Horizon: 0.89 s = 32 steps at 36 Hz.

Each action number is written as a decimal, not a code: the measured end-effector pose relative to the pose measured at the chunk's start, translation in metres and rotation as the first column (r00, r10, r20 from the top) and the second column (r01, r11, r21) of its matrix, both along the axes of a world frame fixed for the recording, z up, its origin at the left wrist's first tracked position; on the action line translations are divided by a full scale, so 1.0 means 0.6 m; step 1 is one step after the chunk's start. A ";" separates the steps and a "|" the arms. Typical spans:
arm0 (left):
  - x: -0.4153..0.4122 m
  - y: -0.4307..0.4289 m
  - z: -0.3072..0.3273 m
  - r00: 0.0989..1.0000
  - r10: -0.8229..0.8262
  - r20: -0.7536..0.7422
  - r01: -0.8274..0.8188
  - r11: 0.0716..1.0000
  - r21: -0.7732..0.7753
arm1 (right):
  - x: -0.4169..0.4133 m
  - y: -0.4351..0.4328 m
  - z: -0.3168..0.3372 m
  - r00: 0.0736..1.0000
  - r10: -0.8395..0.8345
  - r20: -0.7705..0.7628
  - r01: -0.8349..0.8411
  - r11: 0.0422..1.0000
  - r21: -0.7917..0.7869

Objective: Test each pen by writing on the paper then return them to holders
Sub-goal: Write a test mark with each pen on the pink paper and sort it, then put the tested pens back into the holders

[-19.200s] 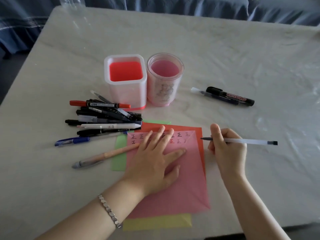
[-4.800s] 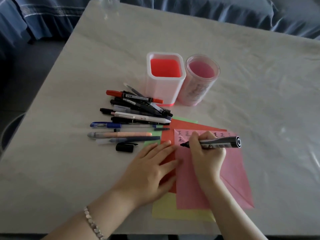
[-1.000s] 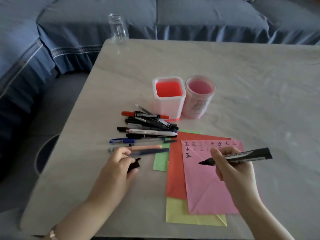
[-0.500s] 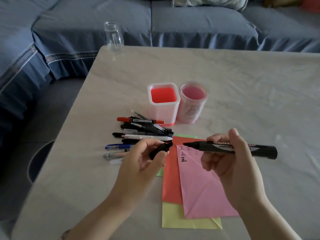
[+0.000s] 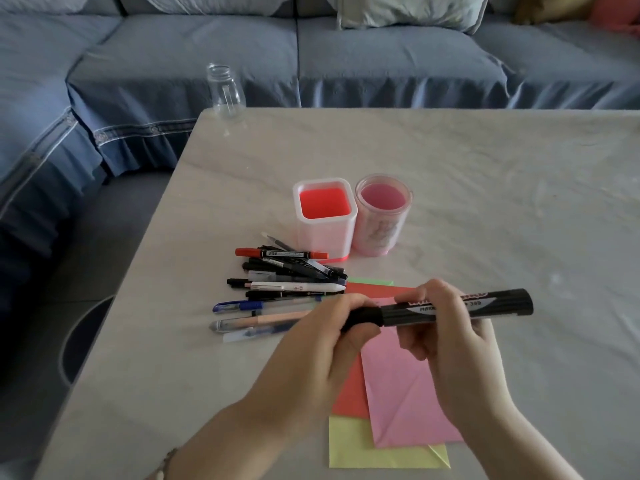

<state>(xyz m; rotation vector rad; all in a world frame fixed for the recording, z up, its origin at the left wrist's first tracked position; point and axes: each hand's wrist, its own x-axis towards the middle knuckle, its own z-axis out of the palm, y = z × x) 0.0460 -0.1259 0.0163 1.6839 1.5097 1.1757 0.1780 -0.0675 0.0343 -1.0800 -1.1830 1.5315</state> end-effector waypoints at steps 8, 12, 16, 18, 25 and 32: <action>-0.002 0.046 0.042 0.987 -0.129 0.093 0.134 0.990 -0.053 | 0.000 0.029 0.022 0.999 -0.042 -0.009 0.043 0.987 0.155; -0.007 0.078 0.048 0.896 -0.148 0.418 0.298 0.899 -0.321 | 0.012 0.048 0.014 0.997 0.070 0.037 -0.078 0.952 0.295; -0.029 0.142 0.032 0.997 -0.030 -0.066 0.005 0.937 -0.350 | 0.029 0.063 -0.011 0.900 0.342 0.271 -0.423 0.833 0.355; -0.042 0.187 0.032 0.933 0.082 -0.350 -0.151 0.973 -0.175 | 0.042 0.073 -0.016 0.844 0.283 0.455 -0.474 0.791 0.387; -0.047 0.314 0.033 0.616 0.026 -0.787 -0.239 0.958 -0.156 | 0.077 0.137 -0.003 0.853 0.048 0.519 -0.313 0.844 0.436; -0.040 0.332 0.004 0.576 0.017 -0.817 -0.208 0.970 -0.127 | 0.053 0.199 0.037 0.962 -0.198 0.189 0.049 0.802 0.595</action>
